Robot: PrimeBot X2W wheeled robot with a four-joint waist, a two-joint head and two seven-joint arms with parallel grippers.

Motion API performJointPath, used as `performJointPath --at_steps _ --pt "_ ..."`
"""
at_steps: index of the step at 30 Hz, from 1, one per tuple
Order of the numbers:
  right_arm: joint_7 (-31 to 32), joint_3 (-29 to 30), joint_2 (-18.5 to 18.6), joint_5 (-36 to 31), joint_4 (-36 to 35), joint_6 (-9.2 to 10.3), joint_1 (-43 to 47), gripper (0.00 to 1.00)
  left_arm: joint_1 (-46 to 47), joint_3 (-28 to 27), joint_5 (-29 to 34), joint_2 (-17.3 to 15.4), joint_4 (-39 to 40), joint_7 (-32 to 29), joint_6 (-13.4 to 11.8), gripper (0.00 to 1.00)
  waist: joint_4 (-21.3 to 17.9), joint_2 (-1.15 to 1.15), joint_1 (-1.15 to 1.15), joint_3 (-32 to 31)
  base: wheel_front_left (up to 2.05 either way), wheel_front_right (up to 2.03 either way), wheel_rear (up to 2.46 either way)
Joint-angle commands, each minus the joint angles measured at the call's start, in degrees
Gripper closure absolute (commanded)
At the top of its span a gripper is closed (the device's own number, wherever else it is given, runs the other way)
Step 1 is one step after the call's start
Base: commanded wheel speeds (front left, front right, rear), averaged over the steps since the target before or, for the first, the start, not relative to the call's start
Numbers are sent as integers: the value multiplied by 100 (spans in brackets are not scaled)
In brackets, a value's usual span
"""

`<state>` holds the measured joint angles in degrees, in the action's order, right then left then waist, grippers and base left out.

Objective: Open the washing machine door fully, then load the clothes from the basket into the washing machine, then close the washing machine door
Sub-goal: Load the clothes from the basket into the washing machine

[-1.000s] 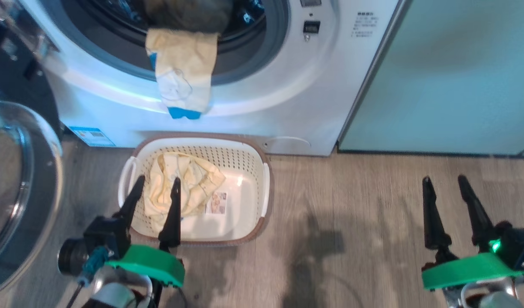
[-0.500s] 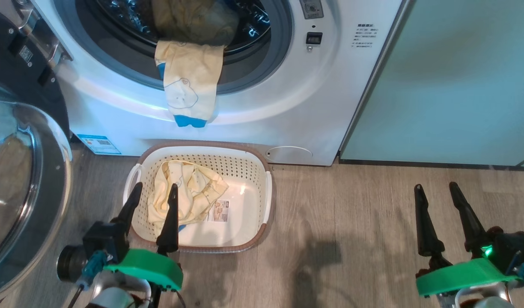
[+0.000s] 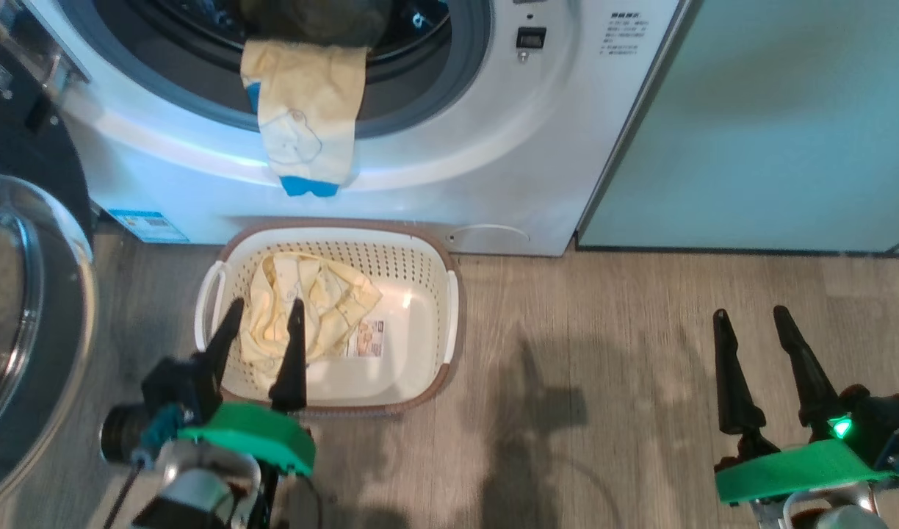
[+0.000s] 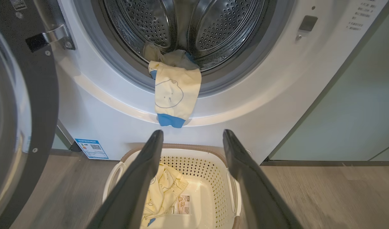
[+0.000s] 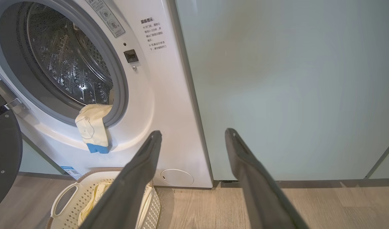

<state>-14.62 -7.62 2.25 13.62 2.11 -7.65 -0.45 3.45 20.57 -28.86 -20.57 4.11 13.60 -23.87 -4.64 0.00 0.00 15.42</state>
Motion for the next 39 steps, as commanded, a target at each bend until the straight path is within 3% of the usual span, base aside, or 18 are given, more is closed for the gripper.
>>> performJointPath --at_steps 1,12,25,39 --pt "-38 -108 63 42 -215 16 -177 0 366 -239 -35 -96 68 -19 -10 0 -15 0 0 141 0 0 0" --pt "-38 -149 63 207 -317 16 -517 0 1450 -278 -203 -230 -837 -237 454 0 -308 0 0 1028 0 0 0" --pt "-38 -100 63 465 -430 16 -872 0 3026 -280 -589 -409 -2596 -859 1263 0 -655 0 0 1843 0 0 0" --pt "-38 -172 63 709 -413 16 -968 0 4187 -289 -567 -750 -3676 -1138 1568 0 -889 0 0 2016 0 0 0"
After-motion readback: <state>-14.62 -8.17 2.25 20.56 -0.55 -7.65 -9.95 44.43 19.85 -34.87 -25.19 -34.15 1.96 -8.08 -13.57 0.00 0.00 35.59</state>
